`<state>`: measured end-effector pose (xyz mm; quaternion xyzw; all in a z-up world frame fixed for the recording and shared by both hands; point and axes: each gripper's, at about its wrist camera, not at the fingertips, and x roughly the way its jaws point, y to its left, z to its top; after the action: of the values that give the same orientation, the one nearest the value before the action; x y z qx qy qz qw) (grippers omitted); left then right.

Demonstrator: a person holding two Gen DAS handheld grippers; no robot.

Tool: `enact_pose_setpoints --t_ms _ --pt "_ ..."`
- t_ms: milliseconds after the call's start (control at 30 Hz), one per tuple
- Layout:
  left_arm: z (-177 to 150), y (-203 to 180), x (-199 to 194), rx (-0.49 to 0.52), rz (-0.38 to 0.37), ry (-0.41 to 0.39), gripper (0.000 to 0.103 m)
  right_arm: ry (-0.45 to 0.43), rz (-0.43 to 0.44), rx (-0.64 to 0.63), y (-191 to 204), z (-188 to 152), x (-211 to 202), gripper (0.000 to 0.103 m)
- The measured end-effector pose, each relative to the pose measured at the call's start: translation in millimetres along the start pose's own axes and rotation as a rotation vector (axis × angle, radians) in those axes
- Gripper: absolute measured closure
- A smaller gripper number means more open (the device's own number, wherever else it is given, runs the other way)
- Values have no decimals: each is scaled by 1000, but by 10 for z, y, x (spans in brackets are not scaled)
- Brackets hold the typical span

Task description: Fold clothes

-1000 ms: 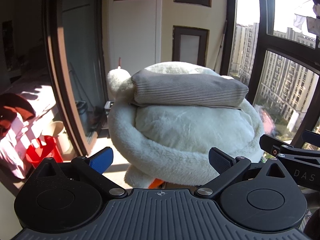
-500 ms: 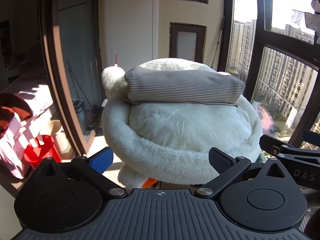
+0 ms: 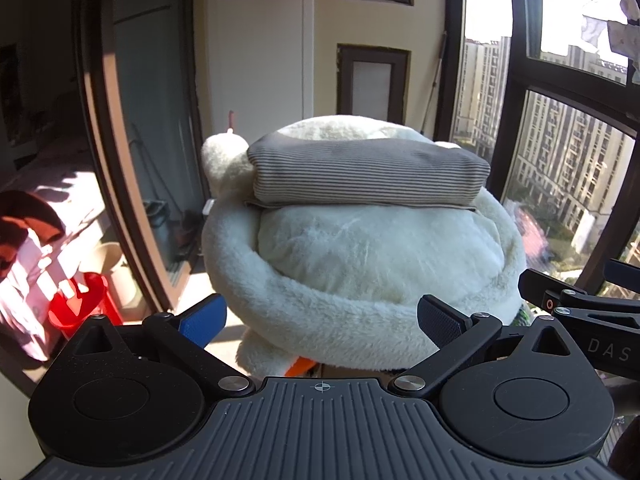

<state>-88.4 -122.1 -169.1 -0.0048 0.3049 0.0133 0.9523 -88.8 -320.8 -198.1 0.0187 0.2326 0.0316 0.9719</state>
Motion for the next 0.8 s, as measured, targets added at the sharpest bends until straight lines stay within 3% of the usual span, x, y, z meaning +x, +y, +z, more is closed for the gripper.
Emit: enact_pose_setpoints --t_ms 800 --pt "-24 16 49 -5 -13 17 0 30 -11 -19 30 -50 82 0"
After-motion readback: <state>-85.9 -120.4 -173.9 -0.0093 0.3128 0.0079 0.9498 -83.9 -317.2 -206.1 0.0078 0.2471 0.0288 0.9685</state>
